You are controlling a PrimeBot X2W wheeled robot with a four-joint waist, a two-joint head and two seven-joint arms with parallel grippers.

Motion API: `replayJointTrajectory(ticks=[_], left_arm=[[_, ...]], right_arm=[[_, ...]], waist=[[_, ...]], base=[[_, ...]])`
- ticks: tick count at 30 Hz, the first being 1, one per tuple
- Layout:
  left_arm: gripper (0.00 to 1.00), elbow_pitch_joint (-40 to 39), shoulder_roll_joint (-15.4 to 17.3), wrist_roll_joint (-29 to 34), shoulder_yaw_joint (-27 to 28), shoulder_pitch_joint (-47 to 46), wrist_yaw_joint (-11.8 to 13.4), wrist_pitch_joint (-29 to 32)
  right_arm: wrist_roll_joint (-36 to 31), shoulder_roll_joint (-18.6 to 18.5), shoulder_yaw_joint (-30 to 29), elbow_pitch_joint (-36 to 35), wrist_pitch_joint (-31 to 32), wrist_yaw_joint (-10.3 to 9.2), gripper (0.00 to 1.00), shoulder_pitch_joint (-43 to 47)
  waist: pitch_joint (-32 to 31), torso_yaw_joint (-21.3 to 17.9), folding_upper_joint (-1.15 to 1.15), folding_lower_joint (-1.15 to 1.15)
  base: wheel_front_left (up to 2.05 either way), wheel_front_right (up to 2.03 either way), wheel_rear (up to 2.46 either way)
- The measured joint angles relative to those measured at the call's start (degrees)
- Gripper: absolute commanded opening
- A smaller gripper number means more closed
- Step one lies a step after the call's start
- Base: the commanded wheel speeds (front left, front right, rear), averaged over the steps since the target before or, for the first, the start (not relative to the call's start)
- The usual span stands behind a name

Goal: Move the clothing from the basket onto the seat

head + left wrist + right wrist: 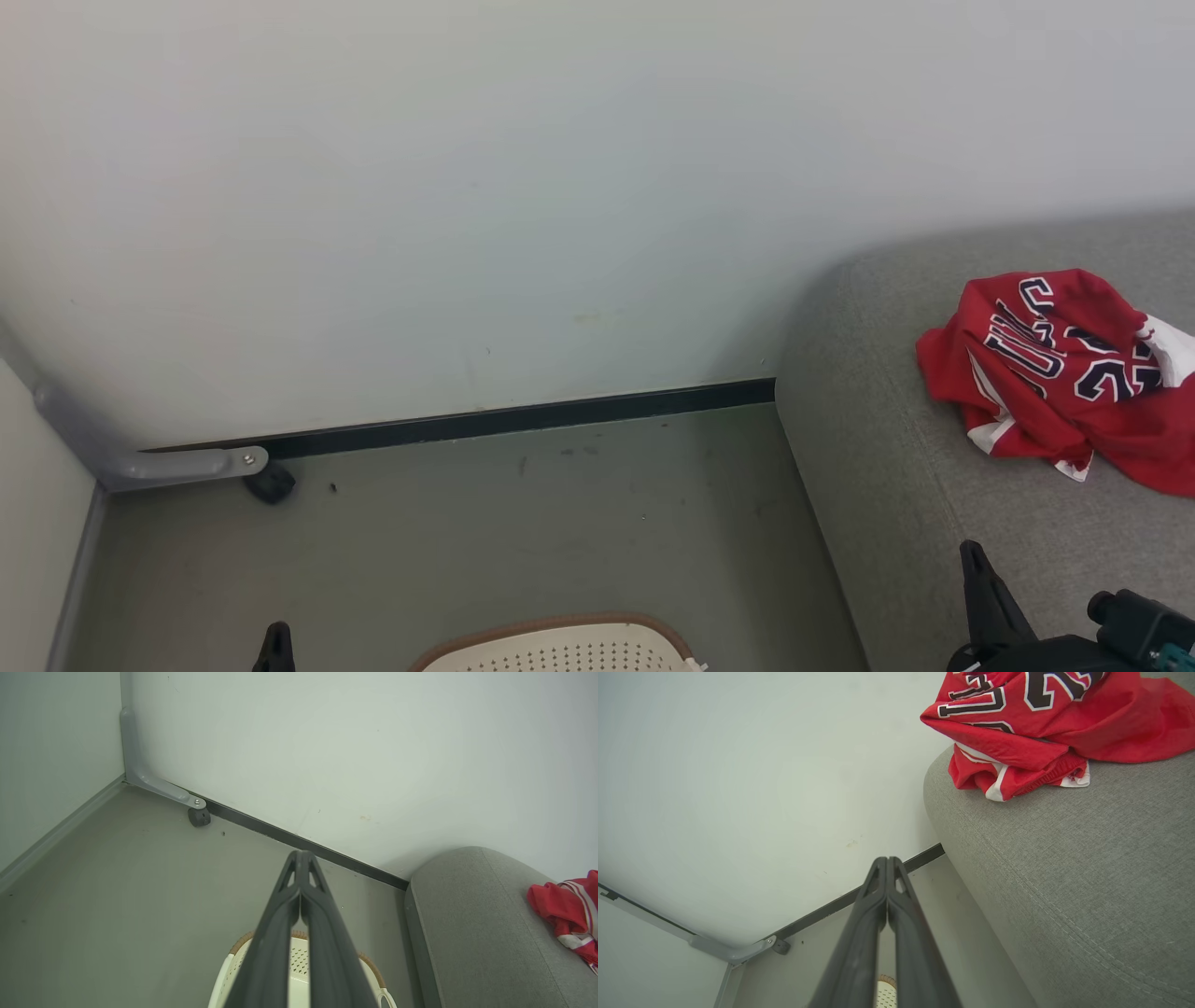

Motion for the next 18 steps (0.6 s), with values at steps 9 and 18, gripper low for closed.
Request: replayJointTrajectory(ticks=[9,18], left_arm=[[0.00,0.4,-0.2,-7.2,0.6,-1.0,-1.3,1.5],[0.00,0.8,-0.4,-14.3,1.6,-2.1,-2.8,2.9]], right_arm=[[6.1,1.2,-2.8,0.2,1.9,1.42,0.00,0.0],[12.2,2.5,-5.7,0.4,3.9,2.56,0.00,0.0]], waist=[[0.0,0.5,0.00,0.00],[-0.1,1.0,0.00,0.00]], base=[[0.00,0.00,0.00],[0.00,0.00,0.00]])
